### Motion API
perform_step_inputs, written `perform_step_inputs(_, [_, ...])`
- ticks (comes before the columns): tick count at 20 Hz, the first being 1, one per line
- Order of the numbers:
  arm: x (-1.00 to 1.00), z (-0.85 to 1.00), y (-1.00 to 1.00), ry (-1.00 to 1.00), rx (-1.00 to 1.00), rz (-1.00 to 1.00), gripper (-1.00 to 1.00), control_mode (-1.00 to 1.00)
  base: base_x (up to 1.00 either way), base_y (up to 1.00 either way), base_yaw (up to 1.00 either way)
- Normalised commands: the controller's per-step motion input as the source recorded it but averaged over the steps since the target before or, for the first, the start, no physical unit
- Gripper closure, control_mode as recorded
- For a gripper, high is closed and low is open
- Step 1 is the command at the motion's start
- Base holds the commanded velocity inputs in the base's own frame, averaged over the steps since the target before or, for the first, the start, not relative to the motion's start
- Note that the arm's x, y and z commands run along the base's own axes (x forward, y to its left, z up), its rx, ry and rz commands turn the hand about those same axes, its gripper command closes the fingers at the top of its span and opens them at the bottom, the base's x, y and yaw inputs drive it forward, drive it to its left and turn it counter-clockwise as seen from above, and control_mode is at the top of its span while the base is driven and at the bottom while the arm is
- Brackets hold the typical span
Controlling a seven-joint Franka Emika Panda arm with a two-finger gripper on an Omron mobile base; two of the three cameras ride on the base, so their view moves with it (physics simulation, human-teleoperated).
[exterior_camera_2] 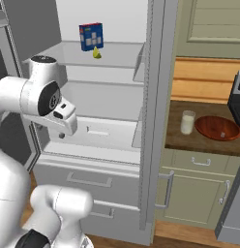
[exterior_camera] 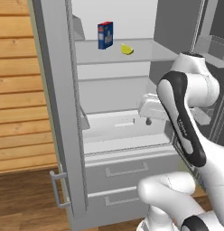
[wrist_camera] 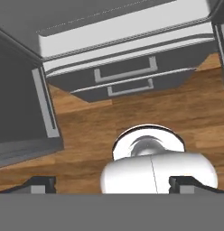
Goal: Grab a lemon wedge from the fridge and one ice cube from the ice bowl, and put them in the glass of lemonade.
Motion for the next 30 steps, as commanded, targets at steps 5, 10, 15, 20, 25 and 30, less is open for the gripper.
perform_step_inputs(5, [-0.51,-0.03,-0.46,-0.16,-0.20,-0.06,-1.00,-1.00,0.00,0.00,0.00])
perform_step_inputs(10, [-0.58,0.48,-0.11,-0.28,-0.07,-0.01,-1.00,-1.00,0.00,0.00,0.00])
perform_step_inputs(15, [-0.29,0.56,0.00,-0.15,-0.06,0.00,-1.00,-1.00,0.00,0.00,0.00])
perform_step_inputs(20, [0.01,0.03,0.01,-0.08,-0.01,0.01,-1.00,-1.00,0.00,0.00,0.00])
perform_step_inputs(25, [0.00,0.00,0.00,-0.09,0.00,0.00,-1.00,-1.00,0.00,0.00,0.00])
perform_step_inputs(30, [0.07,-0.02,0.00,-0.10,0.00,0.00,-1.00,-1.00,0.00,0.00,0.00])
